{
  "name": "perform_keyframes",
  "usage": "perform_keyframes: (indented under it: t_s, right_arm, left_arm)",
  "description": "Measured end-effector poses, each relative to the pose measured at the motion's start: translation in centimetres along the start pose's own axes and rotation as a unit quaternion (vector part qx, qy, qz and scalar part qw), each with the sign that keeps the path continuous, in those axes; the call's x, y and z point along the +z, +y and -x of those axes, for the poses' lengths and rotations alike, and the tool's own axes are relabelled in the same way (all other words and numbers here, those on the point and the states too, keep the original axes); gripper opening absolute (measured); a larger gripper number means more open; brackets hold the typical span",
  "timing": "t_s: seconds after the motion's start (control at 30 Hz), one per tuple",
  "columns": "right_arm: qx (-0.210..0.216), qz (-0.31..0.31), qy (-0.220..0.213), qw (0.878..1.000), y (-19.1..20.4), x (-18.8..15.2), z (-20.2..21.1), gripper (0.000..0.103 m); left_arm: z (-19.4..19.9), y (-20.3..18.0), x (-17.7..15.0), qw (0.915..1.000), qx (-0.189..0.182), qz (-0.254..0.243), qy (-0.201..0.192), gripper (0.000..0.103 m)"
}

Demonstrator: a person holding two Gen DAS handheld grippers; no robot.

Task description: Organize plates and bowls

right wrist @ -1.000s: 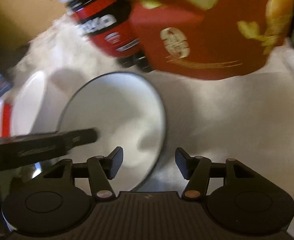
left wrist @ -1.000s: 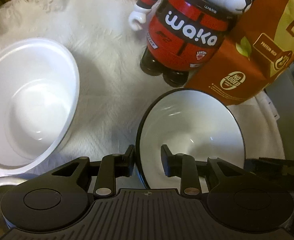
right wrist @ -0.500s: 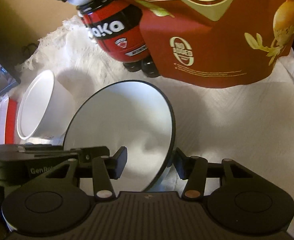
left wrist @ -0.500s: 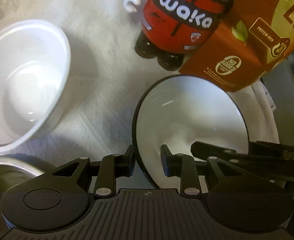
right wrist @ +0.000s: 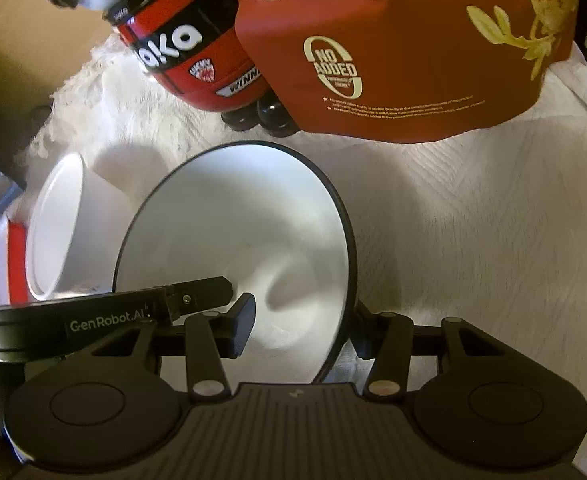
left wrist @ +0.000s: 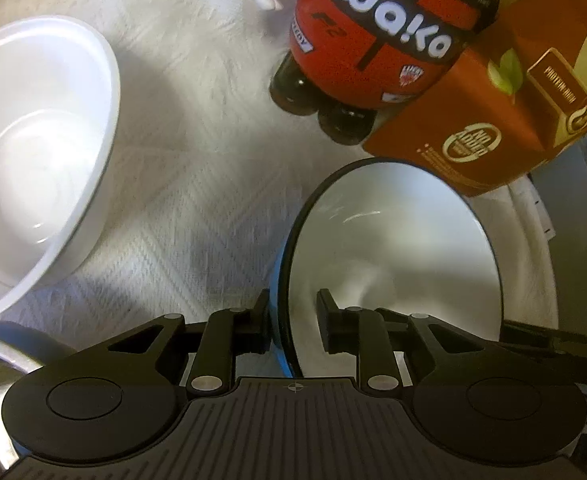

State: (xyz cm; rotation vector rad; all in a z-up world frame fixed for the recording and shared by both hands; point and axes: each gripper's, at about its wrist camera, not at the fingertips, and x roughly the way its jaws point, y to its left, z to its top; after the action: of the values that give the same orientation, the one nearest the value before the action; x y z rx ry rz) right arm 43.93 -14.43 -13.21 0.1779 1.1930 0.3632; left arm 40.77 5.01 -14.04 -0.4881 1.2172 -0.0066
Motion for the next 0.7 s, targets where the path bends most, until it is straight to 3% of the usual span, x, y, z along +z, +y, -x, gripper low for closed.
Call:
perform_keyframes:
  t_s: [0.13,0.33,0.53,0.7]
  right_arm:
    - [0.023,0.001,-0.015,1.000,1.1,0.1,2.8,0.049]
    - [0.041,0.021,-0.041,0.998,3.3,-1.2,7.3,0.049]
    - [0.047,0.054,-0.055,0.996,4.3,-4.6,10.8,0.049]
    - [0.021,0.057,-0.049,0.997,3.9,-9.2,11.5,0.049]
  left_arm:
    - [3.0,-0.4,0.6,0.9998,-0.010,0.009,-0.014,0.031]
    - [9.1,-1.9,0.1,0.9980,-0.015,-0.028,-0.055,0.032]
    - [12.7,-3.1,-2.9,0.9962,-0.030,-0.066,-0.049,0.033]
    - [12.4,-3.0,-7.2,0.9935,-0.048,-0.103,-0.005,0.033]
